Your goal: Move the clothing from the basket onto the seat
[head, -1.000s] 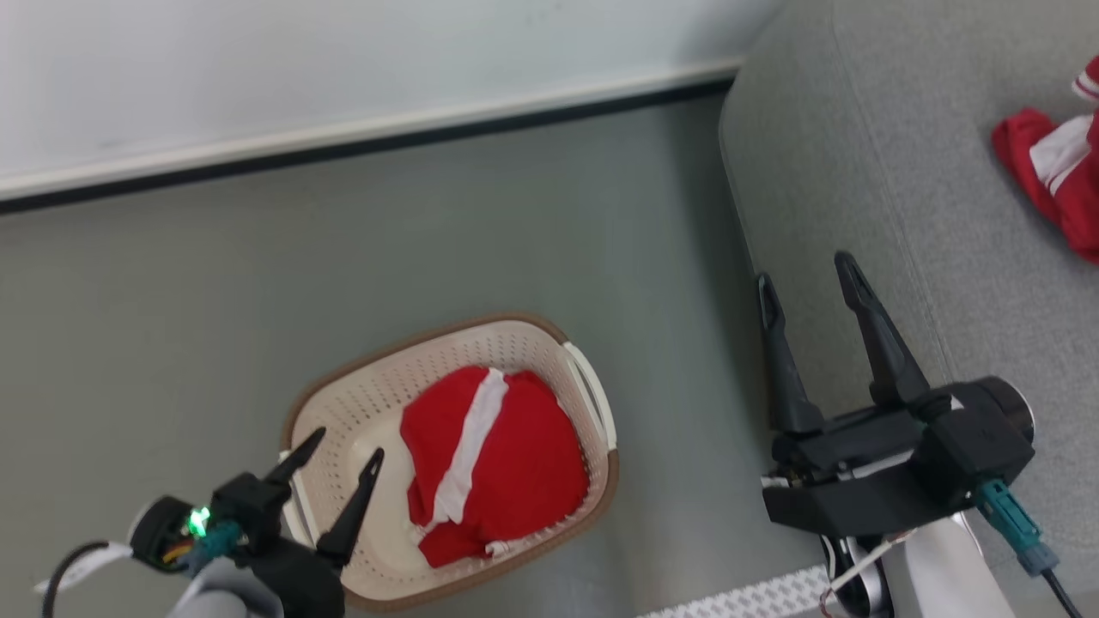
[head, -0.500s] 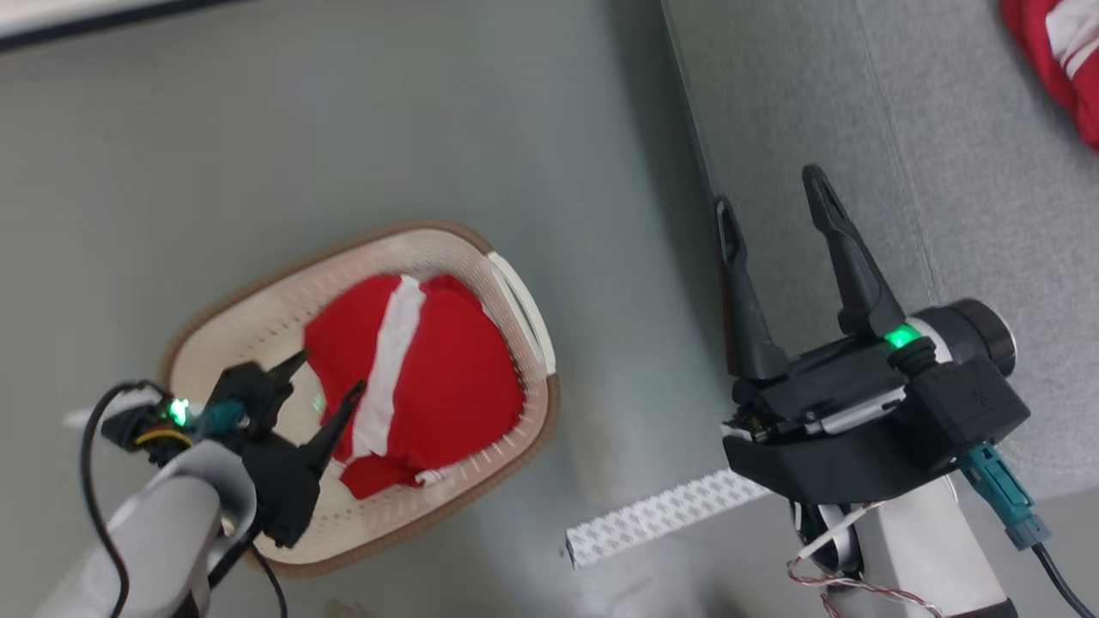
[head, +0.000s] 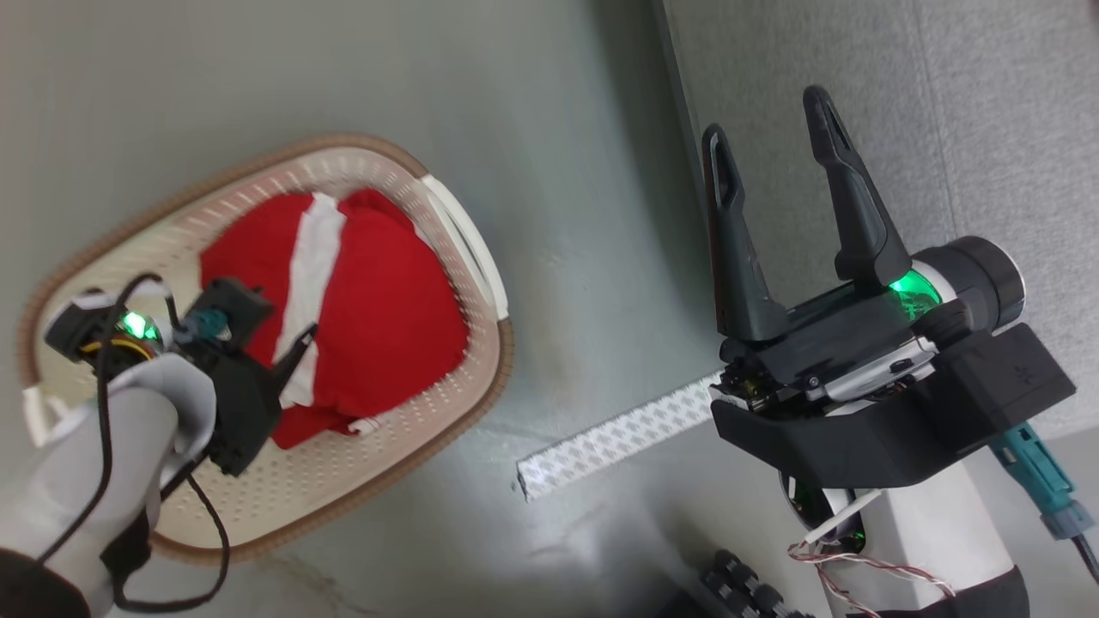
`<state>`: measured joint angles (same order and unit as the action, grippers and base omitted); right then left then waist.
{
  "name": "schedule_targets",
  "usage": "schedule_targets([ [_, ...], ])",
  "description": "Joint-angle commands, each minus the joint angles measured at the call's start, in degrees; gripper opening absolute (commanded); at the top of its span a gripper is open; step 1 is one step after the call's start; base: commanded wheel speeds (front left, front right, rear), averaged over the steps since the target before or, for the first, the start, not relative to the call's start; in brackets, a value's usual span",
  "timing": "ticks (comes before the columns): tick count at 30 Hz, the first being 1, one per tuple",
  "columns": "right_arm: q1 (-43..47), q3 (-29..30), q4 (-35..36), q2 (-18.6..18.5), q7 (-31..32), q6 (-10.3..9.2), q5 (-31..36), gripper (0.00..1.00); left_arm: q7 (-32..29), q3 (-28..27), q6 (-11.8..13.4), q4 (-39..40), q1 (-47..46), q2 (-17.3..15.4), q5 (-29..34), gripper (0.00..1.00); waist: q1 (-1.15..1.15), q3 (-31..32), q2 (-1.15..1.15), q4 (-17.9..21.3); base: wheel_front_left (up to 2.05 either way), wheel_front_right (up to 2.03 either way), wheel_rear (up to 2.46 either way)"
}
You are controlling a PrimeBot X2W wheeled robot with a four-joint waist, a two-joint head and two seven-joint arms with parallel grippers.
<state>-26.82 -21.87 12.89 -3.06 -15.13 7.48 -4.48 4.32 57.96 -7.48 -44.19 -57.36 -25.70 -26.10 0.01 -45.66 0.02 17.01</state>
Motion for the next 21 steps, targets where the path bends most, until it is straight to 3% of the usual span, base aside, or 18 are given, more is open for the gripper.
schedule_targets([
  [1,-0.9,-0.3,0.4,0.2,0.0,0.04,-0.3,1.00,0.0,0.6,0.0,-0.8,-0.9,-0.7,-0.6,1.00,-0.01,-3.4,-0.02,2.2,0.00,0.00,0.00],
  [6,-1.9,-1.4,1.3,0.2,0.0,0.04,-1.6,1.00,-0.8,4.6,0.0,-2.6,-3.7,0.1,-2.9,1.00,-0.01,-5.8,-0.02,3.2,0.00,0.00,0.00],
  [11,-3.2,-3.2,2.8,0.2,0.0,0.04,-4.0,1.00,-2.8,10.5,0.0,-4.3,-6.4,-1.1,-5.6,1.00,-0.01,-8.2,-0.02,5.1,0.00,0.00,0.00],
  [21,-1.2,-3.3,5.0,0.2,0.0,0.04,-6.1,1.00,-5.8,14.4,0.0,-8.0,-8.3,-1.6,-7.2,1.00,-0.01,-10.2,-0.02,6.9,0.00,0.00,0.00],
])
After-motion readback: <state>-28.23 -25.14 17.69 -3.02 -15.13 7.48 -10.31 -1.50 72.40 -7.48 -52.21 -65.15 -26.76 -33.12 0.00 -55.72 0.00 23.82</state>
